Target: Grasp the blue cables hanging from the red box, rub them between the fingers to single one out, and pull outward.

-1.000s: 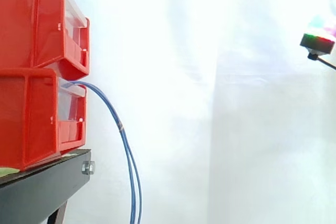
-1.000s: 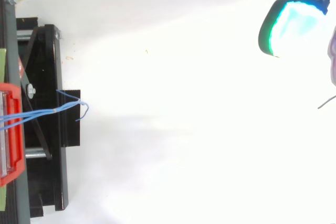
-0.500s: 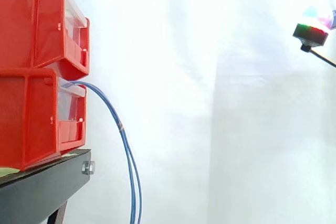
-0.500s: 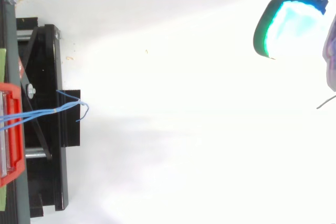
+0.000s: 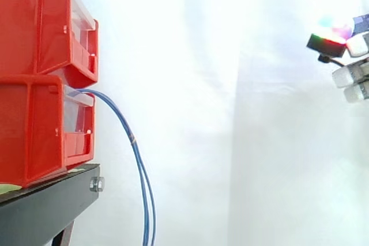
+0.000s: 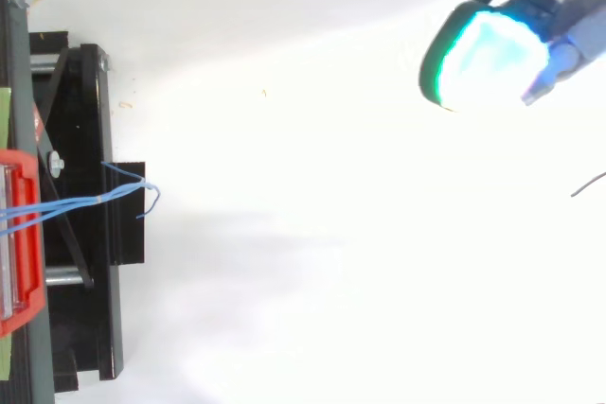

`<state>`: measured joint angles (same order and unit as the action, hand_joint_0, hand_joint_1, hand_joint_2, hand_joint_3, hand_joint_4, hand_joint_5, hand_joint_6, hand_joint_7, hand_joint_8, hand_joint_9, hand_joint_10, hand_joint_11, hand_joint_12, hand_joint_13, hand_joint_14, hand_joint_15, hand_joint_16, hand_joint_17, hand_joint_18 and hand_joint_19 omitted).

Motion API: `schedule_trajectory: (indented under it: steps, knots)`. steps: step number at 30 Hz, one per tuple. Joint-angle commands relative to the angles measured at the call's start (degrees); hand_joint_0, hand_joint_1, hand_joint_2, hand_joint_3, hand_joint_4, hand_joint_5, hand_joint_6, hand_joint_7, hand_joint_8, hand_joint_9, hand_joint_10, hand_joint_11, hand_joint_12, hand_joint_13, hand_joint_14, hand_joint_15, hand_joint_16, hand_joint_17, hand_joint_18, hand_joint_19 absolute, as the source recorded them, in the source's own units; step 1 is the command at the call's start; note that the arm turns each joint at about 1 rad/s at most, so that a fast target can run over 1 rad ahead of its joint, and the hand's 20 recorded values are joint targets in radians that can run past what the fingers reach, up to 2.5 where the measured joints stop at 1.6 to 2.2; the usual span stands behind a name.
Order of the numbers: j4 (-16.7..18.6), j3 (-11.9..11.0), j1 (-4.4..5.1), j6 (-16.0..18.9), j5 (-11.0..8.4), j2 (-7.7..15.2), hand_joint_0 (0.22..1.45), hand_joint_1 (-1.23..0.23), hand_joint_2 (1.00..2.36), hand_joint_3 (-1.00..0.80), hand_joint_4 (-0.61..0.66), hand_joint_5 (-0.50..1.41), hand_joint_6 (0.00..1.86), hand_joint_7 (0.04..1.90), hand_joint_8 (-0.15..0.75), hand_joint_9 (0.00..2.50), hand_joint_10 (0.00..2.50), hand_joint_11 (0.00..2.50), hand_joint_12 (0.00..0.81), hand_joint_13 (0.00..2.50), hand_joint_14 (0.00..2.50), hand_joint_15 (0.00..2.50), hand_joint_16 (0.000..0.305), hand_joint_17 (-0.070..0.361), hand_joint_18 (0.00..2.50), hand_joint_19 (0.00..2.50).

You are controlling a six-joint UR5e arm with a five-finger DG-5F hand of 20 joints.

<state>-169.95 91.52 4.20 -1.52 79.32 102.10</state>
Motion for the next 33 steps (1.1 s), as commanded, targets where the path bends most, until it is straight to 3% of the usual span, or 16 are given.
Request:
schedule_trajectory:
  steps: [1, 4, 6, 12, 19, 22, 26, 33]
  knots:
    - [1.6, 0.0, 0.02, 0.2, -0.04, 2.1, 0.48, -0.65, 1.0, -0.5, 0.16, -0.2, 0.5, 0.64, 0.228, 0.53, 0.0, 0.0, 0.289, 0.32, 0.0, 0.03, 0.034, 0.076, 0.1, 0.05]
    - [4.4, 0.0, 0.02, 0.6, -0.04, 4.1, 0.47, -0.64, 1.0, -0.5, 0.14, -0.21, 0.5, 0.62, 0.227, 0.47, 0.0, 0.0, 0.293, 0.28, 0.0, 0.03, 0.036, 0.08, 0.05, 0.05]
    - [7.0, 0.0, 0.11, 0.6, -0.3, 4.3, 0.47, -0.64, 1.0, -0.5, 0.13, -0.22, 0.5, 0.6, 0.23, 0.42, 0.0, 0.0, 0.293, 0.21, 0.0, 0.02, 0.037, 0.083, 0.0, 0.05]
    - [9.6, 0.0, 0.81, 0.0, -1.53, 4.3, 0.46, -0.62, 1.0, -0.5, 0.13, -0.23, 0.5, 0.59, 0.237, 0.39, 0.0, 0.0, 0.306, 0.15, 0.0, 0.02, 0.041, 0.093, 0.0, 0.03]
    - [12.7, 0.1, 2.31, -3.8, -6.72, 4.4, 0.44, -0.61, 1.0, -0.5, 0.14, -0.22, 0.5, 0.59, 0.236, 0.37, 0.0, 0.0, 0.315, 0.1, 0.0, 0.01, 0.045, 0.101, 0.0, 0.01]
    - [13.1, 0.0, 2.92, -4.7, -8.3, 6.1, 0.43, -0.6, 1.0, -0.5, 0.13, -0.23, 0.5, 0.6, 0.231, 0.31, 0.0, 0.0, 0.317, 0.03, 0.0, 0.03, 0.048, 0.108, 0.0, 0.02]
    - [14.8, 0.0, 3.36, -2.9, -8.48, 9.6, 0.43, -0.64, 1.0, -0.5, 0.14, -0.23, 0.5, 0.61, 0.229, 0.3, 0.0, 0.0, 0.321, 0.03, 0.0, 0.03, 0.049, 0.111, 0.0, 0.03]
    - [16.5, 0.1, 4.15, -1.8, -9.18, 11.9, 0.45, -0.71, 1.0, -0.5, 0.16, -0.22, 0.5, 0.62, 0.242, 0.43, 0.0, 0.0, 0.3, 0.2, 0.0, 0.02, 0.048, 0.108, 0.0, 0.05]
